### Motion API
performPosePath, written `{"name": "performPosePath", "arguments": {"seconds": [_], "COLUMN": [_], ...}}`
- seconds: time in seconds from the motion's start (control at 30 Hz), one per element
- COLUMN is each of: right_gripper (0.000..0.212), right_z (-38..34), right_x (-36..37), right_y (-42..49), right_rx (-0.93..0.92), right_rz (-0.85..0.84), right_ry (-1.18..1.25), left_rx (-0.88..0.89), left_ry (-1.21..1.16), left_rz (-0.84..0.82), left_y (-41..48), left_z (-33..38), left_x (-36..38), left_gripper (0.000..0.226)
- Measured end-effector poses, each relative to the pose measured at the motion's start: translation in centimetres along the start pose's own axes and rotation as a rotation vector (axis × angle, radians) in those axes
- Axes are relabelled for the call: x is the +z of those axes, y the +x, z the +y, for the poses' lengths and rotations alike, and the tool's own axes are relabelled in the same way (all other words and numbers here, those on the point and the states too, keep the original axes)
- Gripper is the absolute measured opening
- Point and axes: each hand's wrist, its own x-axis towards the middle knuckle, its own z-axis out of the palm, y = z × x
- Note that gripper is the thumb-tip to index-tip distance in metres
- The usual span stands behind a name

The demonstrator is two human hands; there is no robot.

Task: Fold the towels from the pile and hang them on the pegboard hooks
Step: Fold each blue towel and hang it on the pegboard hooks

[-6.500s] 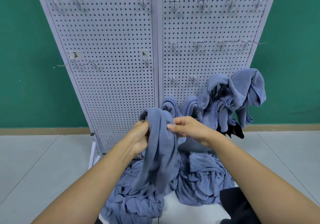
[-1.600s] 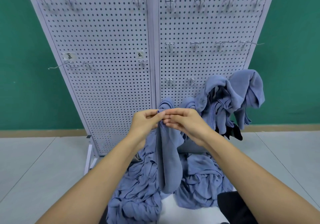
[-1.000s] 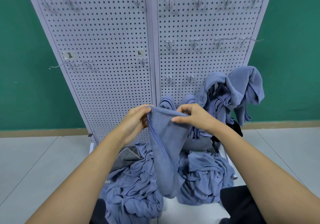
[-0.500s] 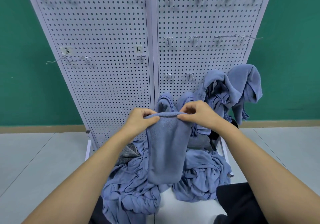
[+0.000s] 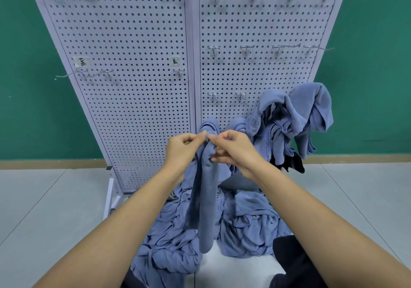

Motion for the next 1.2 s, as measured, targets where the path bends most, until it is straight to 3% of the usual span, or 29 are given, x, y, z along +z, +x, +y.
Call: {"name": "performPosePath", "arguments": {"seconds": [0.23,0.37,0.5,0.6,0.77,0.97,1.2], "right_gripper": [0.019,0.005,0.037,0.029,0.023,0.015,0.024], "right_z": [-1.0,-1.3,-1.6,-1.7,-1.1,-1.9,-8.1], "right_x": [-2.0,-3.4,-4.3,-4.2,-4.3,-4.4,-2.8], "right_y": [0.1,0.5,0.6,0.5,1.6,2.2,1.2], "right_rx": [-0.065,-0.144,-0.23,-0.255,-0.264,-0.213,-0.311], "right_rz": [-0.043,-0.023,-0.096,-0.182,0.015,0.178,0.239], "right_ry": [0.057,-0.113,-0.334,-0.373,-0.385,-0.381,-0.361], "left_rx": [0.099,0.114,0.088,0.063,0.003,-0.062,-0.039], "left_ry": [0.026,-0.027,-0.224,-0.317,-0.178,0.027,0.148], "left_rz": [-0.302,-0.276,-0.316,-0.308,-0.226,-0.253,-0.245], "left_y": [-0.5,0.1,0.7,1.0,1.5,0.0,-1.7], "left_z": [1.0,1.2,1.9,2.2,1.6,0.7,-0.2], "left_x": [-0.5,-0.9,-1.2,-1.2,-1.6,-1.1,3.1], "left_gripper": [0.03,0.03,0.035,0.033,0.032,0.025,0.056]}}
